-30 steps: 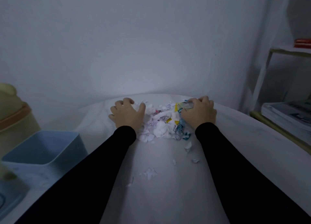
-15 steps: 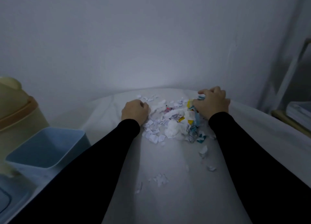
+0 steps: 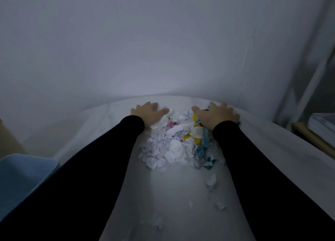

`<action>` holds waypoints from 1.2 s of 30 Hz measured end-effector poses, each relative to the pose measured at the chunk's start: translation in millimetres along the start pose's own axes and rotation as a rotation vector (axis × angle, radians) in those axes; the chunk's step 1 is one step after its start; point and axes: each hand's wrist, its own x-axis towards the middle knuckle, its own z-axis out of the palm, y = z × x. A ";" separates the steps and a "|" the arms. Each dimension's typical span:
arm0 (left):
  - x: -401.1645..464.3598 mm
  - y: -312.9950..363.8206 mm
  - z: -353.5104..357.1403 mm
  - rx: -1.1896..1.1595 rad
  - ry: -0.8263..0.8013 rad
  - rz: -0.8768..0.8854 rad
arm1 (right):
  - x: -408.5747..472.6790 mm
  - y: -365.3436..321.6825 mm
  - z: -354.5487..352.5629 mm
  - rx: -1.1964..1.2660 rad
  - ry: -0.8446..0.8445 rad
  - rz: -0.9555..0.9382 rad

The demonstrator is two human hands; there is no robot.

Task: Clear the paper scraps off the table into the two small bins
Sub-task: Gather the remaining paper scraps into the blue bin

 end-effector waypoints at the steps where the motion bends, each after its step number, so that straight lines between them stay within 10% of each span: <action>1: -1.3 4.3 1.8 0.006 0.000 0.034 | 0.7 -0.6 1.9 0.011 -0.009 -0.024; 12: -57.6 21.2 12.9 -0.283 -0.078 0.275 | -42.1 -13.2 -2.6 0.255 -0.072 -0.436; 36: -37.7 43.7 4.1 -0.069 0.175 -0.004 | -49.2 23.3 -10.1 0.340 0.291 -0.058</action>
